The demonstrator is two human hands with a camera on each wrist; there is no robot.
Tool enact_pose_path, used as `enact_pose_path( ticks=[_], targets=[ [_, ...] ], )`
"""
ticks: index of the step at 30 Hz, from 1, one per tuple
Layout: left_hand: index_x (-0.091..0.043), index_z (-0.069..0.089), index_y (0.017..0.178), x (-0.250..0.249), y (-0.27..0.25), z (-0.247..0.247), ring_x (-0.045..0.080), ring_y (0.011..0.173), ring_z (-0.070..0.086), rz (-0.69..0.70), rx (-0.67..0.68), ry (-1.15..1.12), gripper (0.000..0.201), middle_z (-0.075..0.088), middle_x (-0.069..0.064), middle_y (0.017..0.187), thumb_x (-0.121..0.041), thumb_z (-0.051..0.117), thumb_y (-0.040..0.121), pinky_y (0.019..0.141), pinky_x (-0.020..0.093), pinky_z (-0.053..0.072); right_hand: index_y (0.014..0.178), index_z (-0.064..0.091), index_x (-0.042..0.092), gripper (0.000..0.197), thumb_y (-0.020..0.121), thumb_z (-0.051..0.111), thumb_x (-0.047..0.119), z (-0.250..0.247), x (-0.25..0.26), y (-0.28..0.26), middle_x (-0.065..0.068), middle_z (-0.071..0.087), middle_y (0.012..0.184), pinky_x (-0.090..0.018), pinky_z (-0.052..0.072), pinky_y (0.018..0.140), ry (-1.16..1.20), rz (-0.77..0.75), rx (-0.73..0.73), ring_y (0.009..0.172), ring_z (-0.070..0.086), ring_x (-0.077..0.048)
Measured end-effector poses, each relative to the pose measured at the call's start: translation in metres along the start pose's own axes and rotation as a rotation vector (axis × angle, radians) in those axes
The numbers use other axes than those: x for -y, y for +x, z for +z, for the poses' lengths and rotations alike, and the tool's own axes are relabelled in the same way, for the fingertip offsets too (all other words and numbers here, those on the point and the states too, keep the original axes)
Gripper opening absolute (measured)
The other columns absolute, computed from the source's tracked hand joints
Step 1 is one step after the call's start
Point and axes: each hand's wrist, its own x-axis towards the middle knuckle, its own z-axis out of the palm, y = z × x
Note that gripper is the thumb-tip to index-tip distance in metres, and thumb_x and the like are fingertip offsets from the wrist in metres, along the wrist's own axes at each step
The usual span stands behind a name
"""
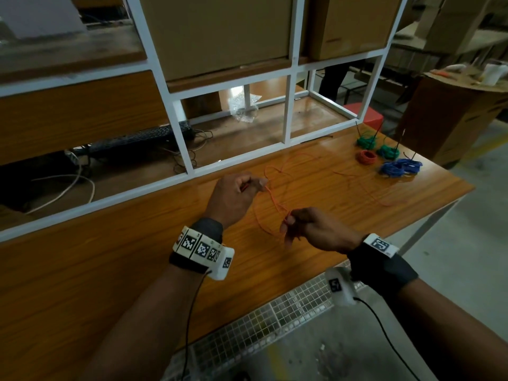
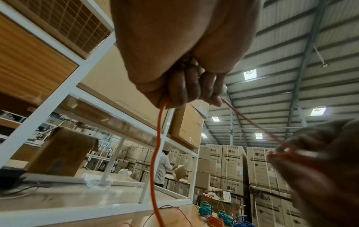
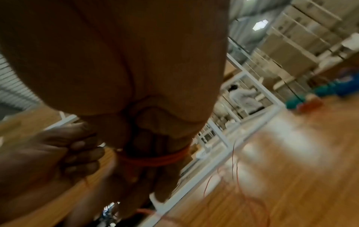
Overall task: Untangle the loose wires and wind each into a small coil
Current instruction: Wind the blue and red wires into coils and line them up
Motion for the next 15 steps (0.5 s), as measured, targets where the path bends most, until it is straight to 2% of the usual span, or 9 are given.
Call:
enact_pose_path(
  ticks=[2, 3, 6, 9, 11, 13, 15],
  targets=[
    [-0.030, 0.075, 0.084, -0.004, 0.009, 0.001, -0.001, 0.078, 0.066, 0.028, -0.017, 0.008, 0.016, 0.073, -0.012, 0.083, -0.037, 0.066, 0.095, 0.070, 0.016, 0.050, 0.101, 0.064, 0.001, 0.032, 0.111, 0.041, 0.021, 0.013, 0.006, -0.006, -0.014, 0.069, 0.077, -0.032, 0.053, 0.085, 0.354, -0.044, 0.071, 0.087, 0.066, -0.029],
    [-0.030, 0.074, 0.084, -0.004, 0.014, 0.002, -0.004, 0.075, 0.064, 0.032, -0.023, -0.001, 0.015, 0.072, -0.014, 0.081, -0.035, 0.066, 0.095, 0.068, 0.013, 0.047, 0.101, 0.062, 0.001, 0.036, 0.111, 0.040, 0.027, 0.019, 0.009, -0.008, -0.013, 0.063, 0.073, -0.036, 0.052, 0.087, 0.530, -0.072, 0.095, 0.086, 0.064, -0.031],
    [-0.032, 0.074, 0.081, -0.004, 0.025, 0.010, -0.006, 0.075, 0.065, 0.016, -0.004, -0.060, 0.015, 0.072, -0.019, 0.078, -0.030, 0.068, 0.095, 0.071, 0.016, 0.047, 0.100, 0.059, 0.004, 0.031, 0.107, 0.042, 0.030, 0.027, 0.017, -0.009, -0.008, 0.059, 0.068, -0.045, 0.047, 0.094, 0.892, -0.134, 0.168, 0.083, 0.064, -0.030],
    [-0.024, 0.077, 0.085, 0.000, 0.025, 0.020, 0.006, 0.083, 0.069, -0.023, 0.003, -0.154, 0.011, 0.075, -0.011, 0.083, -0.027, 0.070, 0.093, 0.076, 0.025, 0.053, 0.100, 0.061, 0.007, 0.022, 0.104, 0.046, 0.023, 0.019, 0.024, -0.010, -0.010, 0.067, 0.078, -0.043, 0.051, 0.097, 1.067, -0.233, 0.211, 0.092, 0.068, -0.028],
    [-0.021, 0.077, 0.086, 0.000, 0.018, 0.028, 0.012, 0.084, 0.069, -0.035, 0.037, -0.213, 0.011, 0.075, -0.003, 0.085, -0.024, 0.069, 0.093, 0.079, 0.029, 0.055, 0.102, 0.064, 0.007, 0.024, 0.104, 0.043, 0.020, 0.011, 0.033, -0.012, -0.012, 0.072, 0.088, -0.041, 0.055, 0.098, 1.189, -0.303, 0.238, 0.100, 0.070, -0.029],
    [-0.034, 0.074, 0.081, -0.002, 0.009, 0.038, 0.009, 0.077, 0.065, -0.004, 0.079, -0.205, 0.015, 0.072, -0.003, 0.081, -0.028, 0.068, 0.093, 0.071, 0.033, 0.053, 0.102, 0.068, 0.008, 0.028, 0.104, 0.042, 0.020, 0.003, 0.042, -0.012, -0.012, 0.075, 0.094, -0.041, 0.057, 0.100, 1.299, -0.364, 0.198, 0.106, 0.071, -0.028],
    [-0.038, 0.068, 0.079, -0.004, -0.001, 0.050, 0.003, 0.065, 0.059, -0.026, 0.069, -0.142, 0.026, 0.067, -0.011, 0.072, -0.021, 0.061, 0.098, 0.060, 0.029, 0.049, 0.102, 0.070, 0.009, 0.032, 0.107, 0.040, 0.020, -0.008, 0.050, -0.009, -0.010, 0.076, 0.098, -0.040, 0.056, 0.100, 1.404, -0.396, 0.117, 0.112, 0.070, -0.027]
  ],
)
